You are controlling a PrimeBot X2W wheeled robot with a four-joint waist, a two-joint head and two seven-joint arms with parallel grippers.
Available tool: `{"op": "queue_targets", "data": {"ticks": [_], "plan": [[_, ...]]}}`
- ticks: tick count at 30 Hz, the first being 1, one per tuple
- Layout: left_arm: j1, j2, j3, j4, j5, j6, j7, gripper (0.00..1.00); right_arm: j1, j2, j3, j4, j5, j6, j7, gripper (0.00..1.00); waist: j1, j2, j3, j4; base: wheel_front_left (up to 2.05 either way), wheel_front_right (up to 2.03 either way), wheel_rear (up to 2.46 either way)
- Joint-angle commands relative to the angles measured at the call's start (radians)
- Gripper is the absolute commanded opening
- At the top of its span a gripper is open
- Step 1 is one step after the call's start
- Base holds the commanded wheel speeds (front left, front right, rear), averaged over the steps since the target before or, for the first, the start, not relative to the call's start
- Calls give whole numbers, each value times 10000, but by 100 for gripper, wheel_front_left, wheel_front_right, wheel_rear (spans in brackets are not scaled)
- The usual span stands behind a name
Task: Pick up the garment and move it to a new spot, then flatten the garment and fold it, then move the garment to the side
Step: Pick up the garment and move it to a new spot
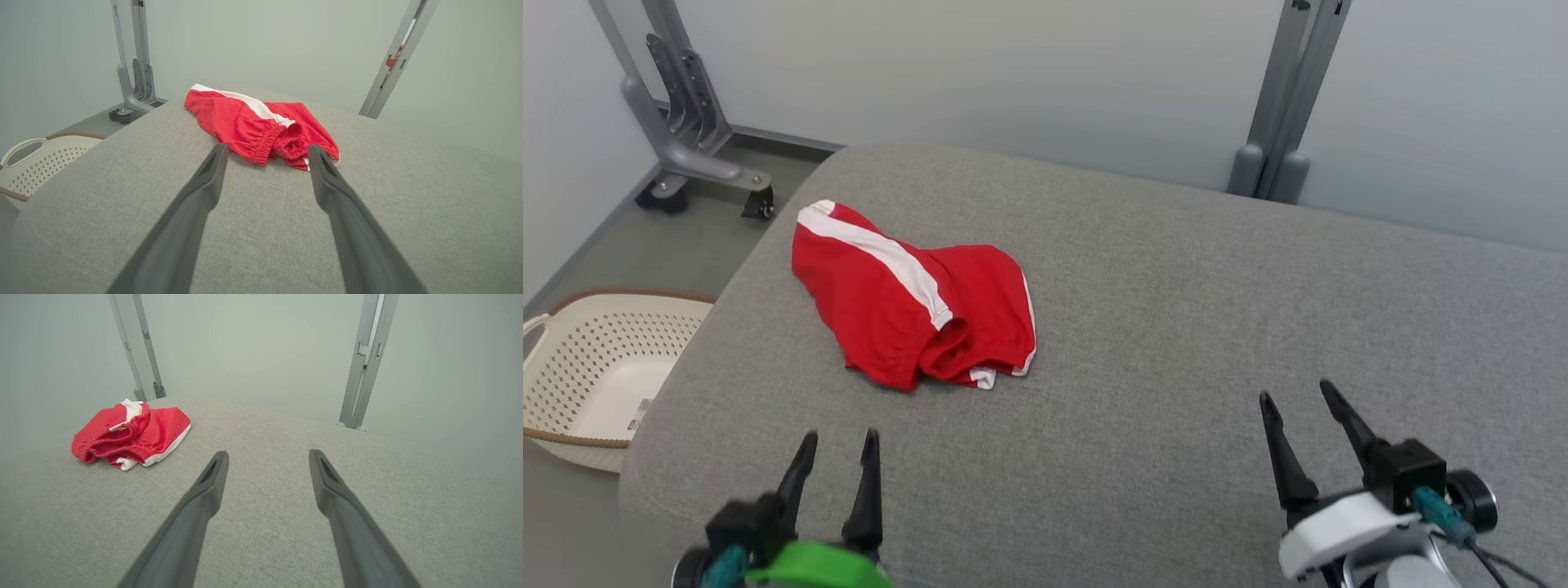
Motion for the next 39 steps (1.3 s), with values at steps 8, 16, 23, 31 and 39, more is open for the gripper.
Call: {"op": "queue_targets", "data": {"ticks": [8,16,23,31,39], "plan": [[-4626,851,-2041,2467,-1956,15,669,100,-1810,-42,93,-169,-774,-19,-28,100,1,0,3827,-1755,0,0,0],[-6724,1530,-3304,5124,-3247,13,1130,100,-2484,-36,288,-132,-601,-19,-28,100,1,0,4382,-2378,0,0,0],[-7367,1801,-3305,7382,-3001,511,1184,0,-2259,-32,218,-116,-257,-19,-28,100,1,0,3877,-2598,0,0,0],[-7739,1590,-3389,6521,-2858,379,275,0,-1481,-34,-132,-36,164,-19,-28,100,1,0,2764,-2432,0,0,0],[-7556,1141,-3931,3043,-2891,382,994,0,-1056,-32,-77,-41,539,-19,-30,100,1,0,1878,-2861,0,0,0]]}}
